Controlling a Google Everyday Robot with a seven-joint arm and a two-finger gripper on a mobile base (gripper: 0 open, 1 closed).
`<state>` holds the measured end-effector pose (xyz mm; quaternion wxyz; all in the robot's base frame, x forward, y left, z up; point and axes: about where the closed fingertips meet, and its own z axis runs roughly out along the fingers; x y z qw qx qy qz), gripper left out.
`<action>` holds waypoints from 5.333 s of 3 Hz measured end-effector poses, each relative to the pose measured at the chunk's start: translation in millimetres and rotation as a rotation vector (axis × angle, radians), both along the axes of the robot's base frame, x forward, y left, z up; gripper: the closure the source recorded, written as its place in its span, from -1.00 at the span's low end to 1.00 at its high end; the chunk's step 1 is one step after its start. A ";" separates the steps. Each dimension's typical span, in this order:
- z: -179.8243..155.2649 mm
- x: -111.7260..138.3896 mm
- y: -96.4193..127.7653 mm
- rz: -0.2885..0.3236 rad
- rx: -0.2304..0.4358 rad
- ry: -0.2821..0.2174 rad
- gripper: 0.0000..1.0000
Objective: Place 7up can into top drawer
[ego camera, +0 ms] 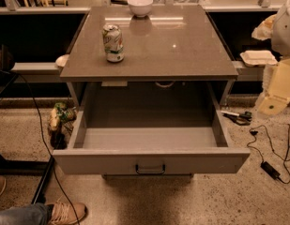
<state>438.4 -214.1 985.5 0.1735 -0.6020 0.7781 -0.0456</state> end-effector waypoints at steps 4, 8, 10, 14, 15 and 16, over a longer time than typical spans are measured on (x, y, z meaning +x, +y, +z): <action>-13.8 147.4 74.5 -0.065 0.438 -0.147 -1.00; -64.5 249.9 148.9 -0.042 0.606 -0.166 -1.00; -75.9 306.1 199.2 -0.081 0.750 -0.213 -1.00; -99.3 338.0 272.4 -0.014 0.818 -0.198 -1.00; -105.1 344.2 294.8 0.013 0.848 -0.199 -1.00; -106.3 346.4 308.1 0.022 0.886 -0.212 -0.65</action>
Offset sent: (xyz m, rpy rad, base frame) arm 0.1223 0.0431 -0.0160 0.3098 -0.1299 -0.0484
